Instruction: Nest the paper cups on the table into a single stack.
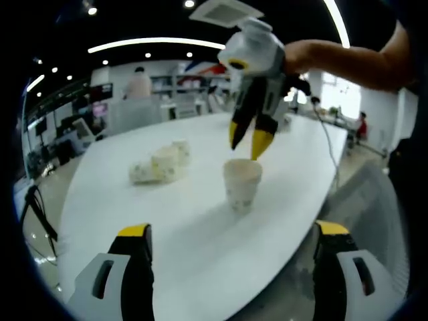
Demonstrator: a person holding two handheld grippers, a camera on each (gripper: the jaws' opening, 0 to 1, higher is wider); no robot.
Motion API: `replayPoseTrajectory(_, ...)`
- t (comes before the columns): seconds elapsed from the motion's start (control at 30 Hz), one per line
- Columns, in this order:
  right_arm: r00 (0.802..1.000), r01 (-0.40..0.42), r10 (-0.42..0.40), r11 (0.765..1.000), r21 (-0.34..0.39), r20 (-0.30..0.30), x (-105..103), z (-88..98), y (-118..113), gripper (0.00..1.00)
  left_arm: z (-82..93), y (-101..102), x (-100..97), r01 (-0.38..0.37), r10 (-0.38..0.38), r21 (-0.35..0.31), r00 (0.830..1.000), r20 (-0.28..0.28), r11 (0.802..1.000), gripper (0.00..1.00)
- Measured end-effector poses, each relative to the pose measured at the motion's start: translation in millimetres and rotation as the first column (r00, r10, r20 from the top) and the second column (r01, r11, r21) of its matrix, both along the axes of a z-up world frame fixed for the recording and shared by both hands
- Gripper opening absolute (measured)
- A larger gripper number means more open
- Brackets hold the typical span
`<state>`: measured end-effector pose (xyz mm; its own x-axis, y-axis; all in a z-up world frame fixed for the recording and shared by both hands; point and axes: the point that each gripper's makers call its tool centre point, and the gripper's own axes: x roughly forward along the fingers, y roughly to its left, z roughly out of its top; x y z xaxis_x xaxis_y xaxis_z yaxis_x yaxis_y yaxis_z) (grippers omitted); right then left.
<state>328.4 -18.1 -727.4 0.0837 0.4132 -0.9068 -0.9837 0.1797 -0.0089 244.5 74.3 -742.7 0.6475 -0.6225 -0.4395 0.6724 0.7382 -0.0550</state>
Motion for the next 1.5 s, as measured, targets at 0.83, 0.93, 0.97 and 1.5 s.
replayPoseTrajectory(0.83,0.785,0.32,-0.608,0.559,0.765,0.117,-0.1,62.1,-86.4,0.67,21.6,8.5,27.1,-0.025,0.03,-0.066,0.996,0.078,0.998,0.99)
replayPoseTrajectory(0.93,0.777,0.321,-0.619,0.543,0.776,0.112,-6.0,56.7,-92.3,0.7,23.9,9.1,28.6,-0.031,0.039,-0.087,0.996,0.086,0.996,0.99)
replayPoseTrajectory(0.97,0.77,0.297,-0.62,0.559,0.774,0.152,-5.4,54.8,-96.0,0.69,23.4,9.5,28.9,-0.034,0.041,-0.085,0.995,0.086,0.996,0.99)
replayPoseTrajectory(1.5,0.689,0.371,-0.717,0.48,0.795,0.111,-20.6,20.6,-114.6,1.0,18.3,2.1,25.3,-0.012,0.018,-0.076,0.997,0.078,0.997,0.99)
